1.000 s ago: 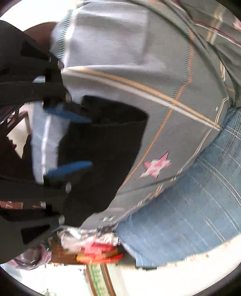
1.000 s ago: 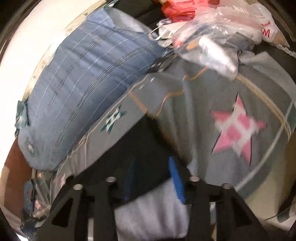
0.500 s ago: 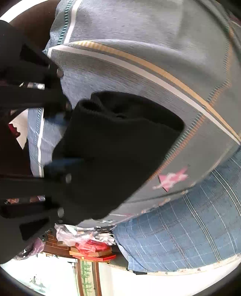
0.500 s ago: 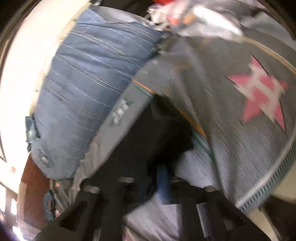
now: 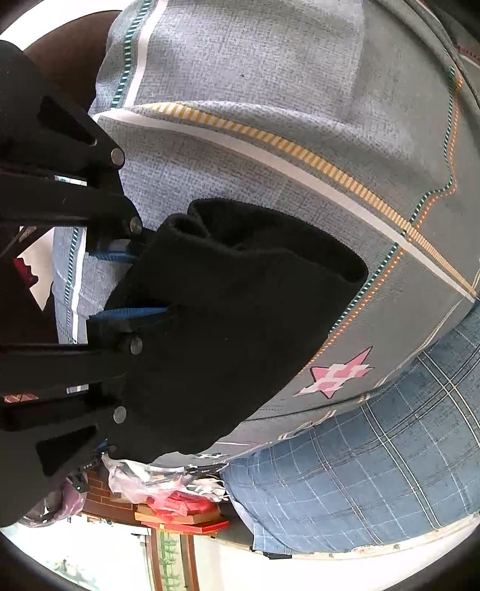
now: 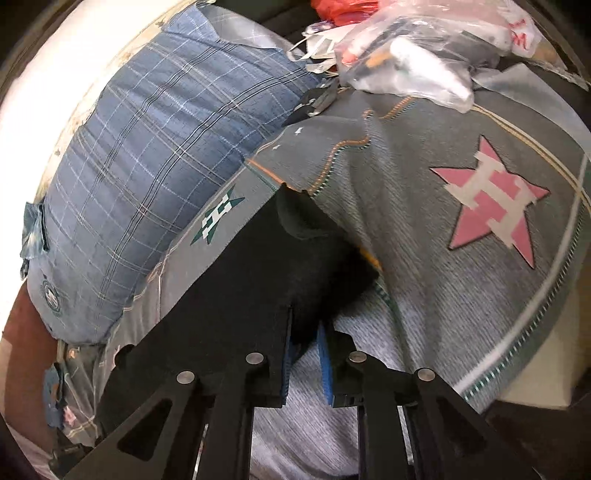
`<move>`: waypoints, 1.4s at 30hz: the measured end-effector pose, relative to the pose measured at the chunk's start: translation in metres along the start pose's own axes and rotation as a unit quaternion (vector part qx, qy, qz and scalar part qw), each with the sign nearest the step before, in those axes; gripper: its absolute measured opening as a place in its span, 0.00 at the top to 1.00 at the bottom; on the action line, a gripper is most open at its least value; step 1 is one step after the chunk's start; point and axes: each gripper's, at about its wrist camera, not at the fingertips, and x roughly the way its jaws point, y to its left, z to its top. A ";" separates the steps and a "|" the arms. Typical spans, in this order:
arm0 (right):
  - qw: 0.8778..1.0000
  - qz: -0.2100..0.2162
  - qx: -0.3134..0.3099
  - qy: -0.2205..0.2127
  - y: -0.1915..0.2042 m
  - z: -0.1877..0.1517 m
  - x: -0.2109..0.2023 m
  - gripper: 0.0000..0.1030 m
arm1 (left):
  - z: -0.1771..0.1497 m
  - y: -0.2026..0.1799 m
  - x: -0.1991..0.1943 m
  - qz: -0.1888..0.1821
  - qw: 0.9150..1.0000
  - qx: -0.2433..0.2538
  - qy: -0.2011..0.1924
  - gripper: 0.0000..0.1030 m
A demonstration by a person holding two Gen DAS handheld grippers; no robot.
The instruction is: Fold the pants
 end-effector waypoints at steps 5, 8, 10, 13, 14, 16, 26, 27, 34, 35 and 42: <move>1.000 0.009 0.029 -0.002 -0.008 -0.004 -0.012 0.79 | -0.004 -0.012 -0.001 0.019 1.000 0.020 -0.008 0.75; 0.999 0.007 0.041 -0.002 -0.015 -0.007 -0.015 0.72 | -0.008 -0.009 -0.008 0.026 0.999 0.035 -0.012 0.71; 0.999 0.007 0.050 -0.001 -0.018 -0.008 -0.015 0.71 | -0.011 -0.006 -0.013 0.022 0.999 0.038 -0.010 0.71; 0.998 0.008 0.061 -0.004 -0.021 -0.010 -0.016 0.68 | -0.019 -0.008 -0.025 0.005 0.998 0.056 -0.008 0.71; 0.998 0.008 0.063 -0.007 -0.021 -0.010 -0.016 0.66 | -0.023 -0.013 -0.028 0.002 0.997 0.070 -0.009 0.71; 0.998 0.010 0.065 -0.012 -0.020 -0.009 -0.015 0.65 | -0.029 -0.024 -0.033 0.006 0.995 0.099 -0.010 0.71; 0.996 0.014 0.080 -0.046 -0.016 0.002 -0.002 0.58 | -0.048 -0.132 -0.009 0.048 0.962 0.268 0.004 0.55; 0.996 0.012 0.076 -0.051 -0.016 0.000 -0.003 0.58 | -0.048 -0.145 -0.004 0.047 0.958 0.283 0.010 0.53; 0.994 0.015 0.047 -0.096 -0.012 -0.029 -0.005 0.59 | -0.072 -0.286 0.068 0.054 0.905 0.417 0.067 0.41; 0.994 0.017 0.044 -0.100 -0.011 -0.030 -0.006 0.58 | -0.079 -0.311 0.085 0.058 0.892 0.441 0.077 0.41; 0.989 0.070 0.073 -0.109 -0.028 -0.031 -0.006 0.56 | -0.120 -0.439 0.200 0.064 0.836 0.518 0.171 0.41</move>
